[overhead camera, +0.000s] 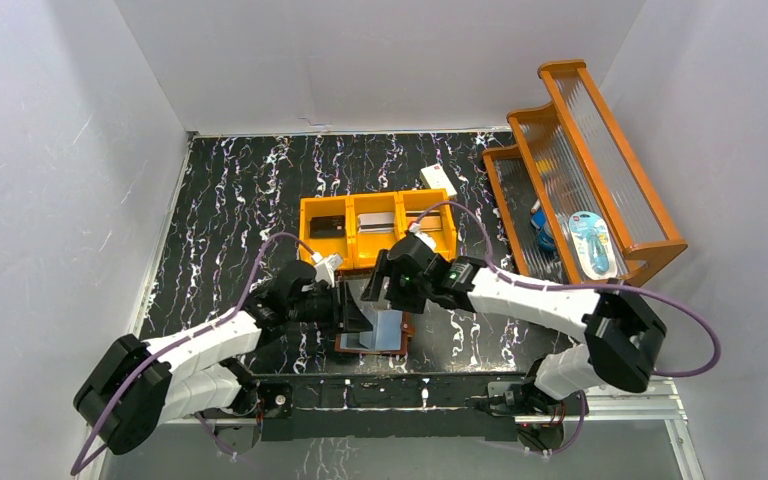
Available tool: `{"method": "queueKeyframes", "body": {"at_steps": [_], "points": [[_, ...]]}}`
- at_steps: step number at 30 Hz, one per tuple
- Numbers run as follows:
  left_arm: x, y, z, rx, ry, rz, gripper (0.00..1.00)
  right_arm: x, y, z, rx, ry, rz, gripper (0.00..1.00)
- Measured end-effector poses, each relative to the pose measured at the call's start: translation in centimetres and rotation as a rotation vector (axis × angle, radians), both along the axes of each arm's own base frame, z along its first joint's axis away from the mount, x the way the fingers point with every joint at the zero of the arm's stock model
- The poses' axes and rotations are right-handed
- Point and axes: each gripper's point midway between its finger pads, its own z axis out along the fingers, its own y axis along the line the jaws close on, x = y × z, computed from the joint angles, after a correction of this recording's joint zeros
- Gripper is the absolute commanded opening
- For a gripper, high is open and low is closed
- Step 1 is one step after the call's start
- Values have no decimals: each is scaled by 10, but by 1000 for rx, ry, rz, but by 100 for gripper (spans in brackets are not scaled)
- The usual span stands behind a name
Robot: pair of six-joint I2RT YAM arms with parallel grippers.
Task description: Take the credit cards out of the card holder
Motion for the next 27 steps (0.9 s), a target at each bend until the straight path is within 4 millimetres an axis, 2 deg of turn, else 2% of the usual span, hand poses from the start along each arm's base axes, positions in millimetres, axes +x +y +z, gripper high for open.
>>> {"method": "queueKeyframes", "body": {"at_steps": [5,9,12,17,21,23,27], "points": [[-3,-13,8,-12,-13,-55,42,0,-32,-4,-43,-16,-106,82],[-11,-23,6,-13,0,-112,44,-1,-53,0,-26,-45,-172,77],[-18,-29,4,2,1,-158,47,-2,-63,4,0,-61,-209,71],[-14,-39,17,10,-64,-199,49,-5,-73,4,27,-60,-253,67],[-7,-28,20,64,-122,-151,51,-6,-76,2,30,-55,-264,66],[-3,-17,11,136,-122,-116,51,-6,-75,3,37,-52,-268,64],[5,6,-4,270,-113,-18,60,-10,-62,7,83,-39,-214,62]]}}
